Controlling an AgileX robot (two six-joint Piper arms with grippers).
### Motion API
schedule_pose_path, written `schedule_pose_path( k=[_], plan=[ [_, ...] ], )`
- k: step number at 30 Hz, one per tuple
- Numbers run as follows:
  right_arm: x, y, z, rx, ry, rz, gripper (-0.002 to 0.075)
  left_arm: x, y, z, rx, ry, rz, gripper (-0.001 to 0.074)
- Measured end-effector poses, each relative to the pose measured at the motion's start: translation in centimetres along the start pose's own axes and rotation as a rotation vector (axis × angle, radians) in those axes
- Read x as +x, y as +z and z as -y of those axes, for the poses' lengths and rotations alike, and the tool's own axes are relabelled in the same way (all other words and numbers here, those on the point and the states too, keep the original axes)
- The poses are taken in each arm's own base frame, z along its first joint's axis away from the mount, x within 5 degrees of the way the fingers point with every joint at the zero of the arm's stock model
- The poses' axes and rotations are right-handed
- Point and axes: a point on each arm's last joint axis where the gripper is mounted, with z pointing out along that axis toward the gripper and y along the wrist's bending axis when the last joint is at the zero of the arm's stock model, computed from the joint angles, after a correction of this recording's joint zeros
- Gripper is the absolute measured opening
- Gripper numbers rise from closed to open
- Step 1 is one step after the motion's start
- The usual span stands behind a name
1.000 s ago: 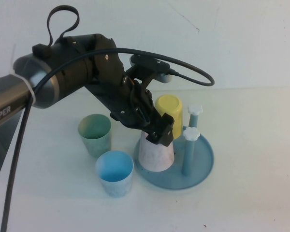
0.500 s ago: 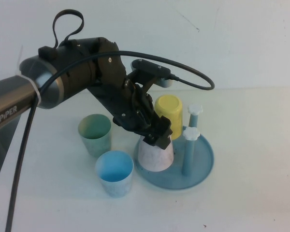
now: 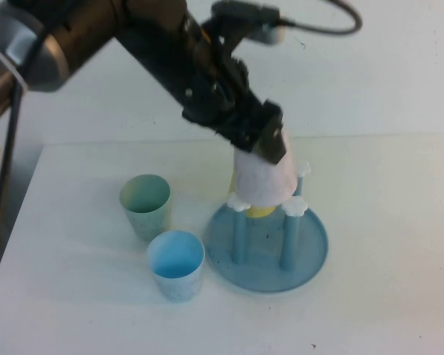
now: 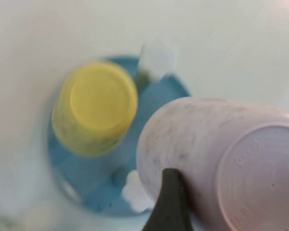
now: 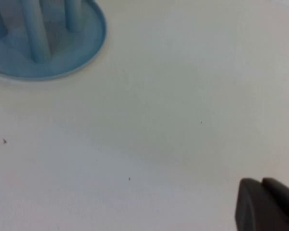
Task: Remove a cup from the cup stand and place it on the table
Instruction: Hand over the cup
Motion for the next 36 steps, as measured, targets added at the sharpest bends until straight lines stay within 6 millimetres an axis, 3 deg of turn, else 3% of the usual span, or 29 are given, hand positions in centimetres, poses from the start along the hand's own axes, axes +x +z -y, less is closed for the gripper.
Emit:
schedule_pose_path(
  k=[6,13,17,22,24,29,36],
  plan=[
    [-2.4,-2.0,-0.4,-0.039,-0.004,0.16,-0.0001,-1.7,-4.2,2.7,0.132,0.012,0.16,0.0531],
    [-6.6,-6.8,-2.6,-0.204,-0.117,0.624,0.0,-3.2,-6.3,6.9,0.626,0.027,0.35,0.0531],
    [-7.7,-8.1,-2.8,-0.256,-0.024,0.787,0.0074,-3.9,-7.2,7.9,0.812,0.024,0.442,0.0531],
    [-8.4,-8.8,-2.6,-0.295,0.098,0.882,0.033,-4.2,-6.8,9.4,0.896,0.028,0.444,0.0531],
    [-8.6,-9.0,-2.5,-0.302,0.129,0.91,0.0391,-4.2,-6.2,10.4,0.916,0.038,0.422,0.0531],
    [-8.8,-9.1,-2.0,-0.288,0.195,0.936,0.0428,-4.1,-4.9,12.5,0.956,0.068,0.38,0.0531],
    [-9.0,-9.2,-1.5,-0.258,0.266,0.955,0.0431,-4.1,-4.8,12.9,0.957,0.09,0.393,0.0531]
  ],
)
